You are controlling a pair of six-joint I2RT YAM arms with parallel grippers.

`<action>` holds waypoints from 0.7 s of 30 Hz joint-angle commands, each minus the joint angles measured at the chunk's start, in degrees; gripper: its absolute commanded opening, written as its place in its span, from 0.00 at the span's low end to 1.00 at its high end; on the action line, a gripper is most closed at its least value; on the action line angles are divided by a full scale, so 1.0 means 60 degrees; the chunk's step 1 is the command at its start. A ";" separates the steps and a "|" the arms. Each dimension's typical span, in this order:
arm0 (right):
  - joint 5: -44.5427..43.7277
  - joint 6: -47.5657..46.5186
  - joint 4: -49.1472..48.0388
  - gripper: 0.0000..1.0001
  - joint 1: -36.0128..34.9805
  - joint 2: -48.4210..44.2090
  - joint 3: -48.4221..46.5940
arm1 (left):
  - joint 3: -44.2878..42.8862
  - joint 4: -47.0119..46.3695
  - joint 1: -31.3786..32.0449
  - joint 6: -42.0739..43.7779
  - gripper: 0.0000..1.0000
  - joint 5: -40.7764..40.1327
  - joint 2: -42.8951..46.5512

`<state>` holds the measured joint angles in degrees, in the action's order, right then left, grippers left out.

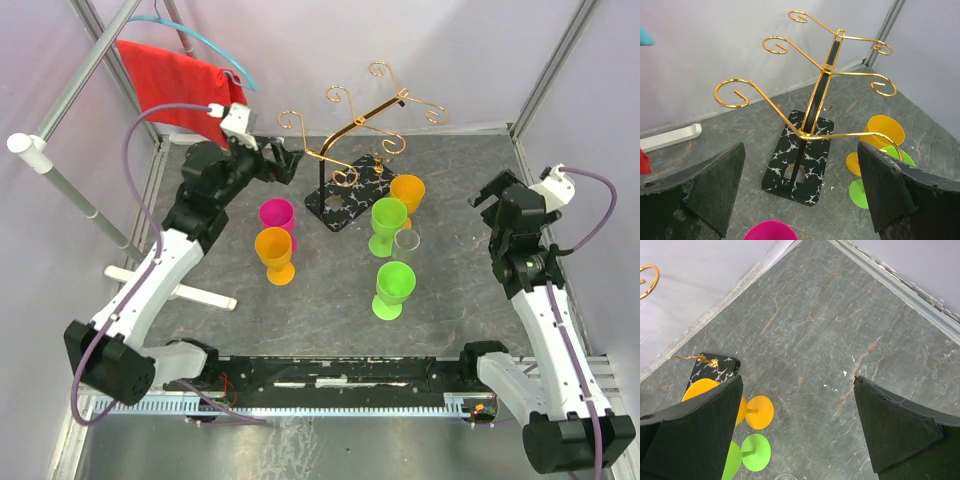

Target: Place the wine glass upside down on the wine glass rack

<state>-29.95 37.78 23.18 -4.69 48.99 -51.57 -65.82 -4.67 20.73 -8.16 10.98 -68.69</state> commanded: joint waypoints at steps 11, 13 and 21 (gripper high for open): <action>0.5832 -0.4298 -0.1165 1.00 -0.0213 0.1959 -0.2437 | -0.2907 0.1234 0.0483 0.0663 0.99 -0.1462 -0.1487; 0.5853 -0.4366 -0.0370 1.00 -0.0557 0.2765 -0.3470 | -0.3019 0.1395 0.0484 0.0949 0.99 -0.1737 -0.1405; 0.5662 -0.3902 -0.0229 1.00 -0.2253 0.4524 -0.5923 | -0.3246 0.2170 0.0480 0.1414 0.99 -0.2605 -0.1378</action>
<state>1.87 13.08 21.93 -14.81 72.38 -80.29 -83.22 6.07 23.59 -3.62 -1.06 -78.43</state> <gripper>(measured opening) 0.999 0.990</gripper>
